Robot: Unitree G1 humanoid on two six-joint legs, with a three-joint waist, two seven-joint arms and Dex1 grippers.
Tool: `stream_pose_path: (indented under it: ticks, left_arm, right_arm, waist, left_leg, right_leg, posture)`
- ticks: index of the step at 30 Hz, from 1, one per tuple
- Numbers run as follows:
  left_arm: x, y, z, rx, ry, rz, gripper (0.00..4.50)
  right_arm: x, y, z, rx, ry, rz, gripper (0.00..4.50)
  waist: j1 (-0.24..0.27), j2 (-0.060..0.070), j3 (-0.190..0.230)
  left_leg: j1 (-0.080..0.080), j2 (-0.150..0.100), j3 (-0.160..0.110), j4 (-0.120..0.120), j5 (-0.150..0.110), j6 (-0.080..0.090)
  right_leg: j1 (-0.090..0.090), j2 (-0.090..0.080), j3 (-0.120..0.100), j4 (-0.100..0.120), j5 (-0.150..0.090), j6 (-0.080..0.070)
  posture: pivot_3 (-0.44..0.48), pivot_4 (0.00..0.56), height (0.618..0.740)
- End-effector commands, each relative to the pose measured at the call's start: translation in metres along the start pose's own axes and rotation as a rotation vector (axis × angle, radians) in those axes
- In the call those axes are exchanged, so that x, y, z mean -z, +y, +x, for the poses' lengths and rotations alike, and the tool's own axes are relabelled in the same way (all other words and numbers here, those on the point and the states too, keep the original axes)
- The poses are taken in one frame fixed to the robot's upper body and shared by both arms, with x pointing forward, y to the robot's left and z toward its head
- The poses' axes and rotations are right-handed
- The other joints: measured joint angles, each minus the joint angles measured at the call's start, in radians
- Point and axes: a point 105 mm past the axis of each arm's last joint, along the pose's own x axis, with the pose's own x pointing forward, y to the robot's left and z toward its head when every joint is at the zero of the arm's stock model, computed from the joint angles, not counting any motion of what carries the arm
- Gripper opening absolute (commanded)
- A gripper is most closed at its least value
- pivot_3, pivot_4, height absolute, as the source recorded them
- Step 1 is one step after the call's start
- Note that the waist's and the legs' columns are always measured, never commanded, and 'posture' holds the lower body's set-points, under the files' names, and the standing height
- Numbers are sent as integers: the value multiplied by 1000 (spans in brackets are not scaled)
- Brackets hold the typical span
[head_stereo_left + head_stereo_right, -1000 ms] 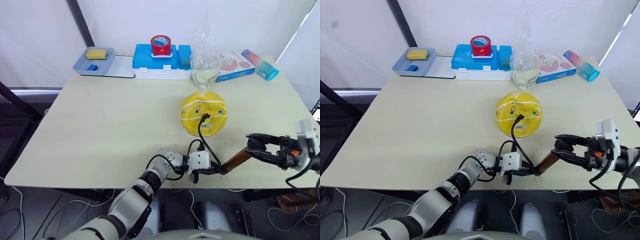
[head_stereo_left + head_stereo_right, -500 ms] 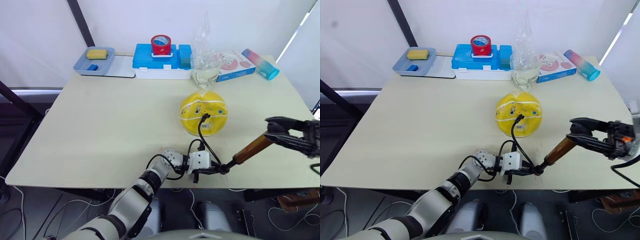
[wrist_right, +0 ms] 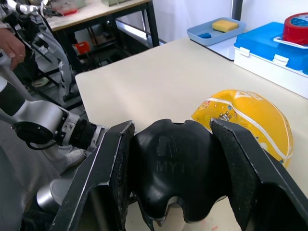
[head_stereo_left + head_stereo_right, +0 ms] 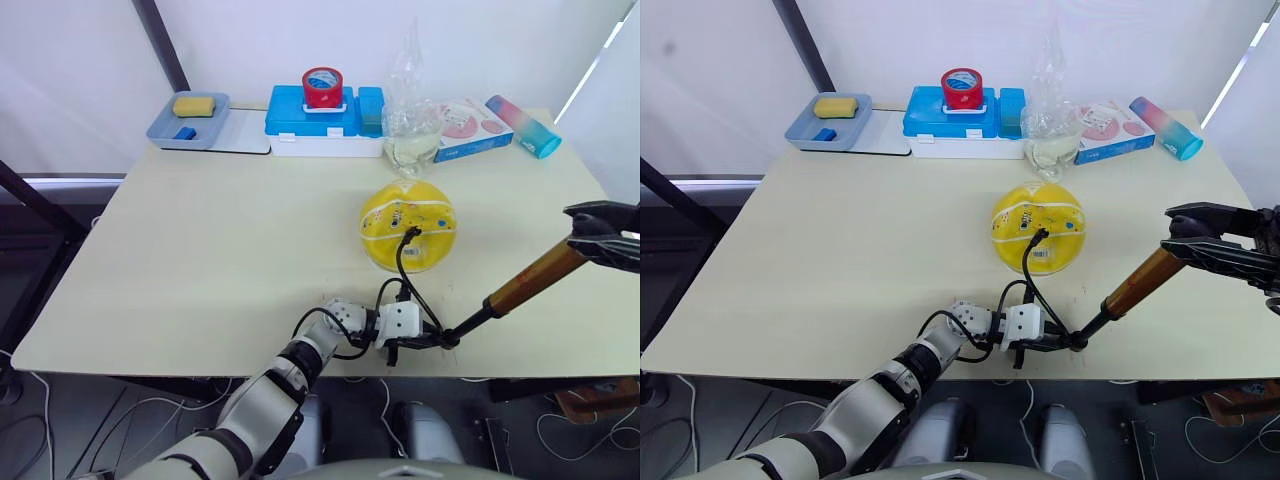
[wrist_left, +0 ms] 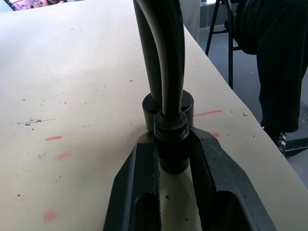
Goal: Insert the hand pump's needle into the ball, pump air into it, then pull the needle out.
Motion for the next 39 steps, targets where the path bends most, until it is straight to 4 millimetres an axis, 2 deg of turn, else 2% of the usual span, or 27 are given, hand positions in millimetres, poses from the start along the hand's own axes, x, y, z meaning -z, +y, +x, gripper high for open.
stream_pose_path:
  ticks: [1,4,7,10,12,14,19,20,26,31,36,39]
  left_arm:
    - [44,-25,-14,55,164,-112,378]
    - [44,-25,-13,50,163,-114,378]
    - [44,-25,-13,46,162,-117,378]
    - [44,-24,-13,43,162,-118,378]
    - [44,-25,-13,43,162,-117,378]
    - [44,-25,-13,45,161,-116,378]
    - [44,-25,-13,48,162,-116,378]
    - [44,-26,-13,50,162,-116,378]
    - [44,-26,-13,56,161,-113,378]
    - [43,-26,-13,60,162,-110,378]
    - [44,-26,-13,60,166,-109,378]
    - [44,-25,-13,57,167,-110,378]
  right_arm:
    - [36,-5,12,25,72,-17,2000]
    - [66,-12,17,63,123,-50,2000]
    - [94,-10,24,57,161,-48,2000]
    - [112,-7,29,59,157,-29,2000]
    - [118,-6,30,55,162,-36,2000]
    - [109,-7,30,59,123,-46,2000]
    - [71,-7,19,42,48,-70,2000]
    - [56,-8,14,46,25,-70,2000]
    - [-1,-7,-4,60,-60,-90,2000]
    - [-30,-5,-12,58,-88,-99,2000]
    - [-44,1,-15,23,-83,-84,2000]
    - [-28,2,-9,1,-36,-42,2000]
  waist:
    - [-2,-3,-1]
    - [-5,-4,-1]
    - [-5,-5,-2]
    - [-5,-5,-2]
    - [-5,-5,-3]
    - [-4,-5,-3]
    - [-2,-2,-1]
    - [-2,-2,-1]
    - [0,-1,1]
    - [-1,0,1]
    - [0,1,2]
    - [0,1,2]
  left_leg:
    - [0,0,0,0,0,0]
    - [1,0,1,0,-2,-3]
    - [2,0,0,1,-2,-4]
    - [2,0,0,1,-2,-3]
    - [2,0,0,1,-1,-3]
    - [2,0,0,1,-1,-2]
    - [2,0,0,1,-2,-3]
    - [2,0,0,1,-2,-3]
    - [1,0,0,0,-2,-3]
    - [1,0,0,1,-2,-4]
    - [0,0,1,1,-2,-3]
    - [-1,0,1,0,0,0]
  right_leg:
    - [0,1,0,0,0,0]
    - [1,0,0,0,0,0]
    - [1,0,0,0,0,0]
    - [1,0,0,0,0,0]
    - [1,0,0,0,0,0]
    - [1,0,0,0,0,0]
    - [1,0,0,0,0,0]
    - [1,-1,0,0,0,0]
    - [1,0,0,0,2,-3]
    - [1,-1,0,0,1,-1]
    - [0,-1,0,0,1,-1]
    - [0,-1,0,0,3,-4]
  posture:
    - [0,150,739]
    - [0,150,739]
    - [0,150,739]
    - [0,150,739]
    - [0,150,739]
    - [0,150,739]
    - [0,150,739]
    - [0,150,739]
    - [0,150,739]
    - [0,150,739]
    - [0,150,739]
    - [0,150,739]
